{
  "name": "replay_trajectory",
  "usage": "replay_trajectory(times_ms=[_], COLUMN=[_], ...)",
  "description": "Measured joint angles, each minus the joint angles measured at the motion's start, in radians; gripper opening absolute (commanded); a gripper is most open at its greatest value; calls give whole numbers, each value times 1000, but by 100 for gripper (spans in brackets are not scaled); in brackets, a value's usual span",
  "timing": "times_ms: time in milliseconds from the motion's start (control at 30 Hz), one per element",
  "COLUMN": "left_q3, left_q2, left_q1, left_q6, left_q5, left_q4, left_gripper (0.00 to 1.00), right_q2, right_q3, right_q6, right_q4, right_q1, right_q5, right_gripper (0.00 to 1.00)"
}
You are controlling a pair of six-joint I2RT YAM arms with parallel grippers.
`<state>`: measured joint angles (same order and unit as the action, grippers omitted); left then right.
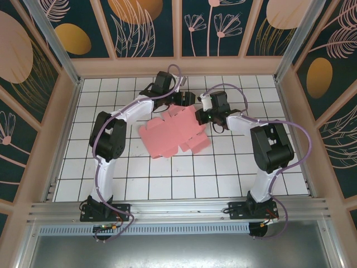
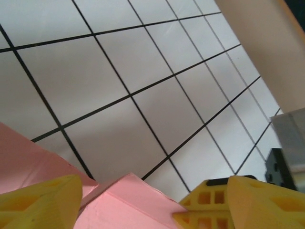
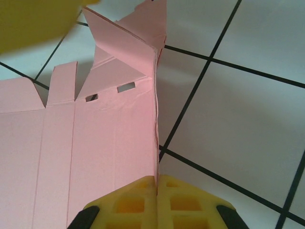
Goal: Fold the paper box
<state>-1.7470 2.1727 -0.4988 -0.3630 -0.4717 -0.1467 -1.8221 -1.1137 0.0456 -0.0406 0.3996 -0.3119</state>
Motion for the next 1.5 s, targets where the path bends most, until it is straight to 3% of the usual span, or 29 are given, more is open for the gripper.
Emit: replay_trajectory(times_ms=[100, 267, 733, 900, 1200, 1400, 1500], left_q3=[-6, -79, -21, 12, 19, 19, 19], left_q2=[6, 49, 50, 50, 50, 50, 50], left_q1=[0, 1, -9, -26, -32, -32, -33], left_q6=[4, 7, -35, -100, -177, -204, -214], left_q5=[19, 25, -2, -1, 37, 56, 55], left_q4=[-16, -52, -105, -88, -84, -82, -81], left_gripper=[82, 63, 63, 53, 49, 38, 25], right_q2=[0, 0, 0, -11, -27, -27, -27], right_q3=[0, -2, -26, -28, -30, -30, -30], right_q6=[0, 0, 1, 3, 8, 9, 16], right_q4=[1, 3, 22, 23, 22, 22, 23], right_q1=[10, 14, 14, 26, 52, 55, 57], right_q5=[0, 0, 5, 16, 61, 74, 78], right_gripper=[0, 0, 0, 0, 0, 0, 0])
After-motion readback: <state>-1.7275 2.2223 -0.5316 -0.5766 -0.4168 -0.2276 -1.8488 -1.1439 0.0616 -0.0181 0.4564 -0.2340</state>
